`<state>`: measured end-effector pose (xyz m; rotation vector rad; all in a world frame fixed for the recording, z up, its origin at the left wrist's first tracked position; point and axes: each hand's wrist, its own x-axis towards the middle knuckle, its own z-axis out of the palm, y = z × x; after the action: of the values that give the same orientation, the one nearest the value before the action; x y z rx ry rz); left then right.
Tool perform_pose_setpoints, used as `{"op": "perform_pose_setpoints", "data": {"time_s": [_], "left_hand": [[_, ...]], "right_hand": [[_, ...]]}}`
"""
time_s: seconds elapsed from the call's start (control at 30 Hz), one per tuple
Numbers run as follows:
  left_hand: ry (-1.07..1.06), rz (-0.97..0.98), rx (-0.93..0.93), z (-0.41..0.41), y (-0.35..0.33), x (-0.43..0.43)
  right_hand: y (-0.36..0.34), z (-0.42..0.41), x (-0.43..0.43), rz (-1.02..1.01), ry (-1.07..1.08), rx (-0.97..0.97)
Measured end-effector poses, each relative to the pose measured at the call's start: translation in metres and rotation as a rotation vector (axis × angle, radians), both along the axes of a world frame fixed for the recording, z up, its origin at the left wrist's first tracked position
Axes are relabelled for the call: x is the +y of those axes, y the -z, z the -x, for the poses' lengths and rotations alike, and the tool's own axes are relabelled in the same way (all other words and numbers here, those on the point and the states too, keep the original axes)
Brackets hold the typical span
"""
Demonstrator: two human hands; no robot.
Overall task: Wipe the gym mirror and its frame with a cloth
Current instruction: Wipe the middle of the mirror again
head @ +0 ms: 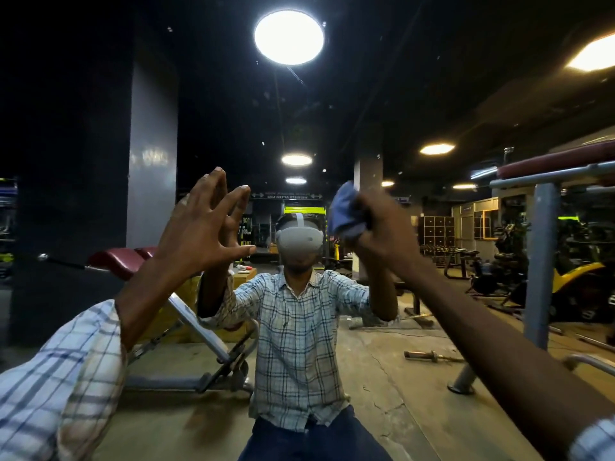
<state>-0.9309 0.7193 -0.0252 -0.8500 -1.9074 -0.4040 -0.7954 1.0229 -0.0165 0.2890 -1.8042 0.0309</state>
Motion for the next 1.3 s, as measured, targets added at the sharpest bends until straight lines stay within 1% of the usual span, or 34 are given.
{"op": "perform_pose_setpoints", "data": {"time_s": [0.07, 0.1, 0.13, 0.17, 0.27, 0.3, 0.33, 0.37, 0.43, 0.47, 0.5, 0.53, 0.6, 0.63, 0.67, 0.7, 0.73, 0.8, 0.83, 0.87, 0.97, 1.0, 1.03, 1.07, 1.13, 1.17, 1.2, 1.3], "left_hand": [[-0.001, -0.006, 0.002, 0.008, -0.001, -0.01], [0.003, -0.004, 0.005, 0.012, -0.001, -0.014], [0.004, 0.001, 0.009, 0.014, -0.001, -0.018], [0.005, 0.008, 0.015, 0.017, -0.001, -0.02], [0.019, 0.015, 0.056, 0.022, -0.002, -0.024], [0.02, 0.017, 0.072, 0.023, -0.003, -0.026], [0.021, 0.021, 0.083, 0.025, -0.003, -0.027], [0.023, 0.023, 0.087, 0.027, -0.004, -0.028], [0.029, 0.023, 0.082, 0.029, -0.005, -0.03], [0.028, 0.018, 0.082, 0.03, -0.006, -0.031], [0.022, 0.011, 0.085, 0.032, -0.006, -0.033], [0.016, 0.006, 0.088, 0.033, -0.007, -0.035], [0.01, -0.007, 0.087, 0.036, -0.008, -0.041], [0.008, -0.01, 0.084, 0.037, -0.009, -0.044], [0.006, -0.008, 0.083, 0.039, -0.01, -0.047], [0.002, -0.006, 0.084, 0.041, -0.011, -0.05], [-0.003, -0.007, 0.084, 0.042, -0.012, -0.053], [-0.002, -0.008, 0.078, 0.044, -0.013, -0.056], [0.003, -0.01, 0.075, 0.044, -0.014, -0.057], [0.007, -0.009, 0.073, 0.044, -0.015, -0.057], [0.028, -0.015, 0.07, 0.043, -0.016, -0.058], [0.039, -0.018, 0.072, 0.044, -0.018, -0.059], [0.052, -0.017, 0.079, 0.045, -0.019, -0.06], [0.062, -0.015, 0.088, 0.046, -0.019, -0.061], [0.064, -0.011, 0.109, 0.05, -0.02, -0.064], [0.063, -0.006, 0.121, 0.053, -0.021, -0.064], [0.062, -0.002, 0.131, 0.054, -0.021, -0.065], [0.07, -0.009, 0.152, 0.058, -0.021, -0.065]], "right_hand": [[-0.022, 0.001, 0.005, 0.37, 0.0, 0.261], [-0.027, 0.005, 0.0, 0.509, -0.006, 0.341], [-0.029, 0.011, -0.01, 0.537, -0.021, 0.358], [-0.025, 0.017, -0.026, 0.447, -0.041, 0.309], [-0.012, 0.026, -0.058, -0.028, -0.041, -0.061], [-0.018, 0.025, -0.058, -0.109, -0.021, -0.112], [-0.03, 0.025, -0.054, -0.104, -0.003, -0.072], [-0.045, 0.025, -0.047, -0.017, 0.009, 0.023], [-0.066, 0.026, -0.038, 0.303, 0.045, 0.259], [-0.068, 0.03, -0.041, 0.428, 0.054, 0.32], [-0.066, 0.035, -0.052, 0.442, 0.032, 0.315], [-0.06, 0.04, -0.066, 0.347, -0.01, 0.253], [-0.045, 0.045, -0.091, 0.056, -0.098, 0.031], [-0.043, 0.045, -0.094, -0.055, -0.099, -0.048], [-0.047, 0.044, -0.094, -0.09, -0.081, -0.071], [-0.054, 0.045, -0.091, -0.062, -0.058, -0.021], [-0.063, 0.045, -0.087, 0.024, -0.035, 0.073], [-0.073, 0.046, -0.086, 0.281, -0.014, 0.248], [-0.073, 0.049, -0.091, 0.35, -0.02, 0.272], [-0.07, 0.053, -0.1, 0.328, -0.04, 0.241], [-0.049, 0.062, -0.122, -0.024, -0.071, -0.016], [-0.045, 0.062, -0.123, -0.094, -0.051, -0.058], [-0.046, 0.061, -0.121, -0.097, -0.031, -0.039], [-0.05, 0.061, -0.116, -0.032, -0.018, 0.027], [-0.056, 0.062, -0.11, 0.186, -0.003, 0.203], [-0.058, 0.064, -0.11, 0.262, 0.007, 0.249], [-0.057, 0.067, -0.113, 0.276, 0.01, 0.242], [-0.049, 0.078, -0.129, 0.139, -0.023, 0.147]]}}
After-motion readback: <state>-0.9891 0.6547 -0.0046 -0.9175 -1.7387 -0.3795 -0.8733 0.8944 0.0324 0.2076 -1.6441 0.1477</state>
